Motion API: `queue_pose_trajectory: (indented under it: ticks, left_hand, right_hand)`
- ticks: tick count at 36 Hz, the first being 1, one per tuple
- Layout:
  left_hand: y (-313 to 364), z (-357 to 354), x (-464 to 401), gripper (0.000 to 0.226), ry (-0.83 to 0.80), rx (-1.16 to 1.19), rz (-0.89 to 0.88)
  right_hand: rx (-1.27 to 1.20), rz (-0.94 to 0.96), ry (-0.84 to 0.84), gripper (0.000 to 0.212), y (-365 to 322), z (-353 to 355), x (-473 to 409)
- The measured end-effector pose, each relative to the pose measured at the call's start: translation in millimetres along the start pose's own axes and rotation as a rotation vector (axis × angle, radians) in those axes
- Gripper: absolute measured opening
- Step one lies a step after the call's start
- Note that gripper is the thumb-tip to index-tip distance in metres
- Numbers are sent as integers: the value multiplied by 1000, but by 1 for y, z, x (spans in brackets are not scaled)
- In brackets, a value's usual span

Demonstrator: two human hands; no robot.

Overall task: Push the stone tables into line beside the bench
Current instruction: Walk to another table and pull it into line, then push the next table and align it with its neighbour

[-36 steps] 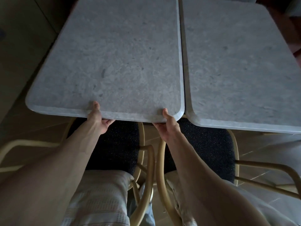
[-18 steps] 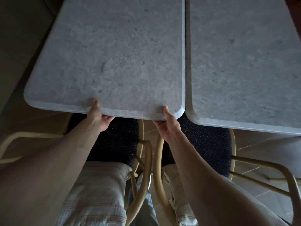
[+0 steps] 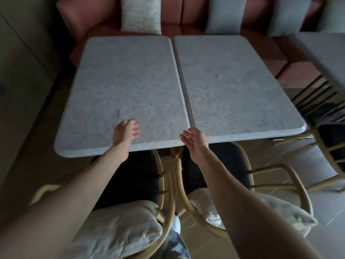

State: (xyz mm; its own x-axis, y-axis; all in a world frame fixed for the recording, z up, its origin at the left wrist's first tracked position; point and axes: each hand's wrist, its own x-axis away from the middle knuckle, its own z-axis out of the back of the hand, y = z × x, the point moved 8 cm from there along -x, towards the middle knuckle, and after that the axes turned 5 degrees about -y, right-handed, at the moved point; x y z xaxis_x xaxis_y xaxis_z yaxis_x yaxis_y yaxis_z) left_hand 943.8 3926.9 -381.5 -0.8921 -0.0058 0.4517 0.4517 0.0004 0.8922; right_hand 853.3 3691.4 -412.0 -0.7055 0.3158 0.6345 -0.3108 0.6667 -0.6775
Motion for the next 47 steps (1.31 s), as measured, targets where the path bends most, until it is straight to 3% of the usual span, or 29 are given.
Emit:
queue_pose_trajectory:
  ticks: [6, 11, 19, 27, 33, 39, 47]
  left_hand:
    - [74, -9, 97, 13, -215, -55, -356]
    - [137, -36, 184, 19, -389, -127, -549]
    - [189, -171, 358, 30, -806, -169, -776]
    - [101, -324, 574, 33, -1285, -180, -783]
    - [1, -422, 791, 42, -1611, -78, -667]
    - [-95, -467, 987, 46, -1884, -34, -588]
    - [-190, -511, 1160, 41, -2126, -47, -476]
  right_hand:
    - [157, 347, -26, 16, -60, -5, 110]
    - [224, 582, -26, 25, -107, 19, 209]
    - [254, 989, 166, 23, -204, 120, 404]
    - [147, 1208, 519, 31, -189, 315, 611]
    - [62, 1272, 817, 21, -139, 486, 767]
    - [55, 1301, 1098, 24, -83, 616, 909]
    - [-12, 1280, 1413, 26, -18, 740, 1040]
